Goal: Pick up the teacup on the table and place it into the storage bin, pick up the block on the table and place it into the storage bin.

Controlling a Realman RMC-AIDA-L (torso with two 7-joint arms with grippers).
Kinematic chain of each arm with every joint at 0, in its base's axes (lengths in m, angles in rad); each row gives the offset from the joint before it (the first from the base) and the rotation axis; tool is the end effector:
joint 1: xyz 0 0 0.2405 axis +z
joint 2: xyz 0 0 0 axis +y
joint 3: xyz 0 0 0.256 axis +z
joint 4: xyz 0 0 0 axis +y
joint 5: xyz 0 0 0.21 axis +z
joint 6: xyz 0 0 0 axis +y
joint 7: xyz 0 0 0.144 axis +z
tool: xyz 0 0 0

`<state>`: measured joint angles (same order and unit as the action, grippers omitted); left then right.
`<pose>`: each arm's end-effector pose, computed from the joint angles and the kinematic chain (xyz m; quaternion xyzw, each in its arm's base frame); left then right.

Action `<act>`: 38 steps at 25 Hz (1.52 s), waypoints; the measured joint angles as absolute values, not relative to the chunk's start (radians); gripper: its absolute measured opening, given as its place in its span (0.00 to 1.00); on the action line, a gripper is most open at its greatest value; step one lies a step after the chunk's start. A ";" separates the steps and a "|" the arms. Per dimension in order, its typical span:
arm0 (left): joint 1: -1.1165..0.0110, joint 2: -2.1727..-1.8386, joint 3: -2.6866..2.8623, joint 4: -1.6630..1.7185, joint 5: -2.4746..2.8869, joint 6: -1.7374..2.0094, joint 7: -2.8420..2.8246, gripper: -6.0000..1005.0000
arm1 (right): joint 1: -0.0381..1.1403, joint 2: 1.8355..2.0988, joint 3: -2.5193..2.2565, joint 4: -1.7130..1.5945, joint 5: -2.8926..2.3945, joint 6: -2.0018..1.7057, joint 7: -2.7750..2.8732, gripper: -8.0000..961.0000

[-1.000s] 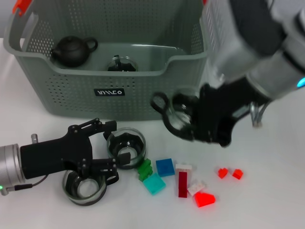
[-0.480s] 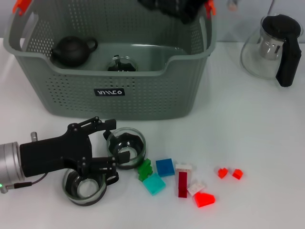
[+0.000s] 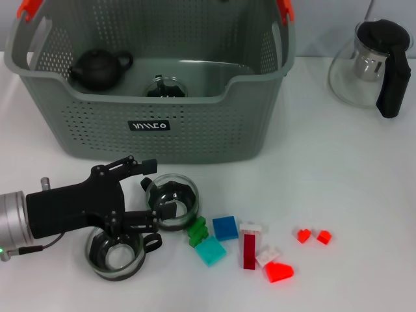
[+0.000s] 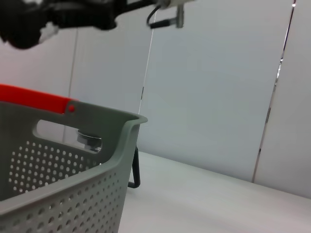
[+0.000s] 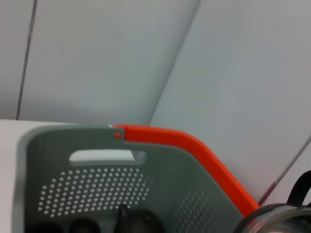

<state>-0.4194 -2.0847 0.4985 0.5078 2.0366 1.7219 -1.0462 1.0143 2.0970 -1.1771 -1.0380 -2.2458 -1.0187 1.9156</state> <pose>-0.2936 0.2719 -0.0072 -0.9235 -0.1675 -0.3134 0.1443 0.0174 0.4595 -0.0018 -0.9577 -0.0130 0.0862 0.2744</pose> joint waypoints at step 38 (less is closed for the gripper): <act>-0.419 -2.082 0.498 0.508 2.036 1.718 -1.045 0.93 | 1.097 2.105 -1.217 -0.571 -2.171 -0.730 1.735 0.06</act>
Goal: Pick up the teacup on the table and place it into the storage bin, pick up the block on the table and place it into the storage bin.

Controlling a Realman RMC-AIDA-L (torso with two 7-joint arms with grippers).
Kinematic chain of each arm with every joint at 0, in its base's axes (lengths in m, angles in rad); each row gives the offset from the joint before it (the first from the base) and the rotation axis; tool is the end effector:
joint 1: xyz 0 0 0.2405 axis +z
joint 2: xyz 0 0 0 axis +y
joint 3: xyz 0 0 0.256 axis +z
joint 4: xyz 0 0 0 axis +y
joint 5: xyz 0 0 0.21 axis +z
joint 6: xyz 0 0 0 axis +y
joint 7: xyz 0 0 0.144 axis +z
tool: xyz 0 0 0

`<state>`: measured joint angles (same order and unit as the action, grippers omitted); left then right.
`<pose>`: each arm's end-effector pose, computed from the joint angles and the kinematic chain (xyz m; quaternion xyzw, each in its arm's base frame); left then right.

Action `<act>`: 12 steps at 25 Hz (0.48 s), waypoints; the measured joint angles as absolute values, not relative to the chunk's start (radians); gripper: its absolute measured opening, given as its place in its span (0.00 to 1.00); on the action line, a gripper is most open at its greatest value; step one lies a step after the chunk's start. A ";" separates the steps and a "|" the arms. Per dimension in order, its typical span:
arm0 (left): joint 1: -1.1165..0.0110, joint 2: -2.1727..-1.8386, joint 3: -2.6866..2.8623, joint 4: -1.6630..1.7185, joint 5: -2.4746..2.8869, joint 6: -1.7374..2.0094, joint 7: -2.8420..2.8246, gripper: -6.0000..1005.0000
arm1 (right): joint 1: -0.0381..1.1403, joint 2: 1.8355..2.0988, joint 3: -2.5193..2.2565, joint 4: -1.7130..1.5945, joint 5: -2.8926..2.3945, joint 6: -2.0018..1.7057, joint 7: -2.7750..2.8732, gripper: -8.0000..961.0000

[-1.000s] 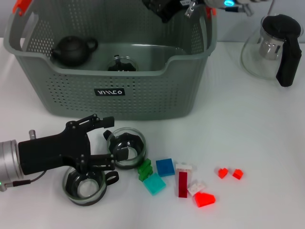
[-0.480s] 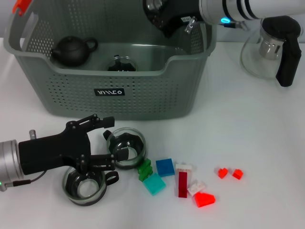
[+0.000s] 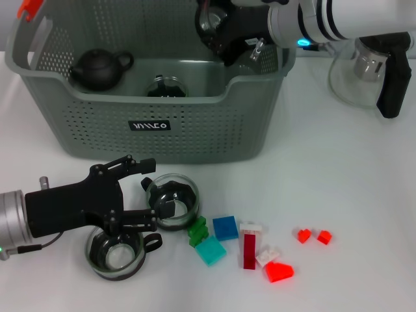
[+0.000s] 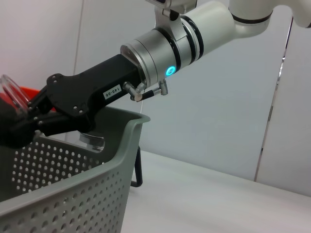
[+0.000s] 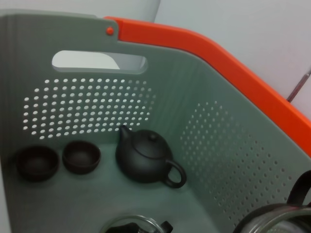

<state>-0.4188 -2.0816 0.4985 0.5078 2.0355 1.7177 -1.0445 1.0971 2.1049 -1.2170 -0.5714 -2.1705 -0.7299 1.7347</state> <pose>-0.2948 0.2725 -0.0060 -0.9239 -0.1672 -0.3111 0.1473 0.0801 0.4755 -0.0670 -0.9589 0.0341 0.0250 0.2805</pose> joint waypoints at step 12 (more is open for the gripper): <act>-0.419 -2.082 0.498 0.506 2.036 1.708 -1.045 0.93 | 1.090 2.103 -1.227 -0.562 -2.171 -0.746 1.742 0.07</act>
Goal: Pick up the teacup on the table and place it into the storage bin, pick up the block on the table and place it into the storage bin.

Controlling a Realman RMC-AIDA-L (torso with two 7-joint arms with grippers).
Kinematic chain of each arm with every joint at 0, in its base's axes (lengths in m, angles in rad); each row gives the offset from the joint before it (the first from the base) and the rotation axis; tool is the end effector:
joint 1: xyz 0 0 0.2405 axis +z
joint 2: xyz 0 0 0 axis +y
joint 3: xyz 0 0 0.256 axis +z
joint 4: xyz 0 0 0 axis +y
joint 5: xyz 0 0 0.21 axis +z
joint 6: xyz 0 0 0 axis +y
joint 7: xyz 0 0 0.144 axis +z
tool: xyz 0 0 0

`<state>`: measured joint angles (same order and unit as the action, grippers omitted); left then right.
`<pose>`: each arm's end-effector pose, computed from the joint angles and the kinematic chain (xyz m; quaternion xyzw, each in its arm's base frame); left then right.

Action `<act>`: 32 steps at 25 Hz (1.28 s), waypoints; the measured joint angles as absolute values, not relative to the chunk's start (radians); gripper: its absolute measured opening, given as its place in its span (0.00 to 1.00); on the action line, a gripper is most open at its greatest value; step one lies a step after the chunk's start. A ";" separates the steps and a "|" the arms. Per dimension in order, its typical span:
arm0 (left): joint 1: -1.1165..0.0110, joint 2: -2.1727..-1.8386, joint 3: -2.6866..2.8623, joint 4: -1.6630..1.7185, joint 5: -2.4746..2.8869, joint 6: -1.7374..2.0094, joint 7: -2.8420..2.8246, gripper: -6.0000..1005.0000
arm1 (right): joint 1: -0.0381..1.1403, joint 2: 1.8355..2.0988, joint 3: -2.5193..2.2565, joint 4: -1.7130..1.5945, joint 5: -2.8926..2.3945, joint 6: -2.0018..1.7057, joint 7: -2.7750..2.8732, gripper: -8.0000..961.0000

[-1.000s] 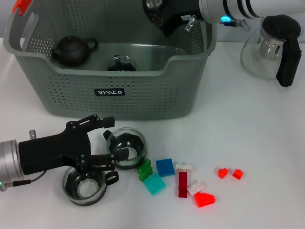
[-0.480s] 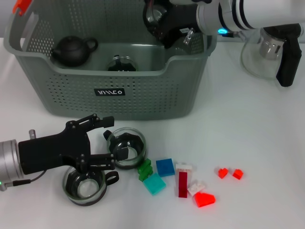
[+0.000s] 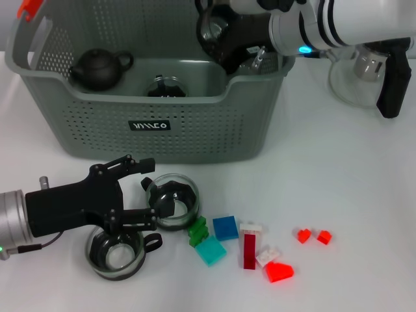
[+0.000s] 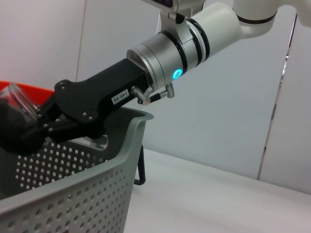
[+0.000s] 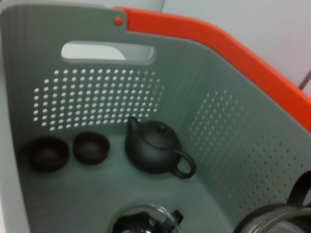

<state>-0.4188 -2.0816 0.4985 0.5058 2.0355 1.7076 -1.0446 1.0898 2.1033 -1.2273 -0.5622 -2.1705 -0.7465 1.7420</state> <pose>-0.2958 0.2733 -0.0066 -0.9238 -0.1697 -0.3085 0.1504 0.0864 0.4718 -0.0702 -0.9620 0.0409 0.0182 0.2693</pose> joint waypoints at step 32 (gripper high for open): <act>-0.419 -2.082 0.499 0.504 2.036 1.707 -1.045 0.93 | 1.088 2.101 -1.227 -0.565 -2.176 -0.778 1.756 0.16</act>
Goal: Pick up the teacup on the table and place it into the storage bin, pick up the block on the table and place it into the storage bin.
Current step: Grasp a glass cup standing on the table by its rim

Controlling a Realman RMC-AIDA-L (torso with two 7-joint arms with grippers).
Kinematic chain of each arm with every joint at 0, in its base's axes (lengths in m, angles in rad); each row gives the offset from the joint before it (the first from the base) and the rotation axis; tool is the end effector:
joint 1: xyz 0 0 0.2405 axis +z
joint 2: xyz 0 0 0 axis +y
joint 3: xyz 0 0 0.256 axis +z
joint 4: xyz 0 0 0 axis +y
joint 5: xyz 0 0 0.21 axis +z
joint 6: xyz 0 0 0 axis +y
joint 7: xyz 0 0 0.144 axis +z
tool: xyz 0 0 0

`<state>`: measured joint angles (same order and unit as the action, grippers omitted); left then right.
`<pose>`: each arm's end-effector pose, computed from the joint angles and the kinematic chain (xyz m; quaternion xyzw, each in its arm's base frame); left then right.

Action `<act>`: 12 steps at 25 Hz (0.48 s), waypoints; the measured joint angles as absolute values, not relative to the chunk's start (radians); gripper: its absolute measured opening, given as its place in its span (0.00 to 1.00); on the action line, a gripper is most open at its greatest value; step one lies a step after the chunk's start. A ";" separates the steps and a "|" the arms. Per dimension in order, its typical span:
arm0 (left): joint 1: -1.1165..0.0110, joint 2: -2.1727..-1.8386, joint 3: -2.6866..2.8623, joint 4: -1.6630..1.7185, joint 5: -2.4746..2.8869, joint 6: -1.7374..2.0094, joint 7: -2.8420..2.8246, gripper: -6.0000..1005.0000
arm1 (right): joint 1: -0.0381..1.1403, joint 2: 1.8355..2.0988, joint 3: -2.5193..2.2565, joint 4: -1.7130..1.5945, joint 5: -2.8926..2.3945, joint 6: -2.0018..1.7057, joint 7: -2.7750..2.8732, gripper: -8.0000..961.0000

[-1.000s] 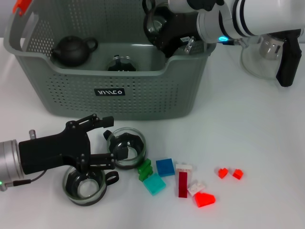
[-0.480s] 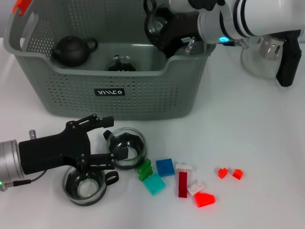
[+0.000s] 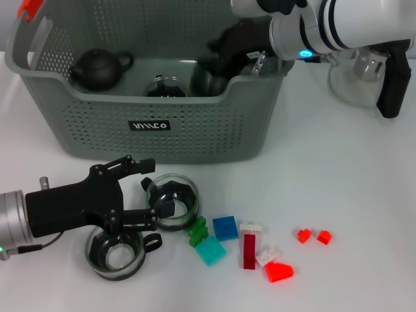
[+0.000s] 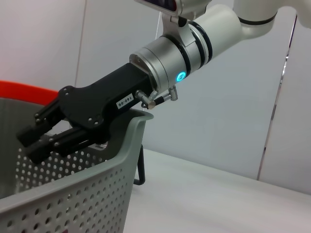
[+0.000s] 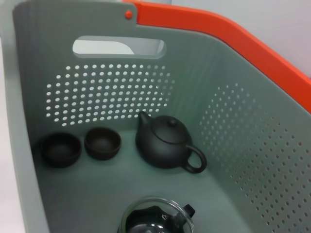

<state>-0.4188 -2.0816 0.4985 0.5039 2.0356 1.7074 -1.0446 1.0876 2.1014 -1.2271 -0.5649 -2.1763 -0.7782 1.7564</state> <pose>-0.2958 0.2731 -0.0069 -0.9236 -0.1704 -0.3089 0.1499 0.0879 0.4685 -0.0712 -0.9655 0.0468 0.0157 0.2558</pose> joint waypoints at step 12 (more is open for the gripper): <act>-0.416 -2.082 0.499 0.507 2.036 1.712 -1.045 0.93 | 1.075 2.098 -1.226 -0.626 -2.177 -0.805 1.774 0.61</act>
<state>-0.4159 -2.0815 0.4986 0.5074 2.0356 1.7118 -1.0446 1.0749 2.0982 -1.2260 -0.6257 -2.1771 -0.8053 1.7742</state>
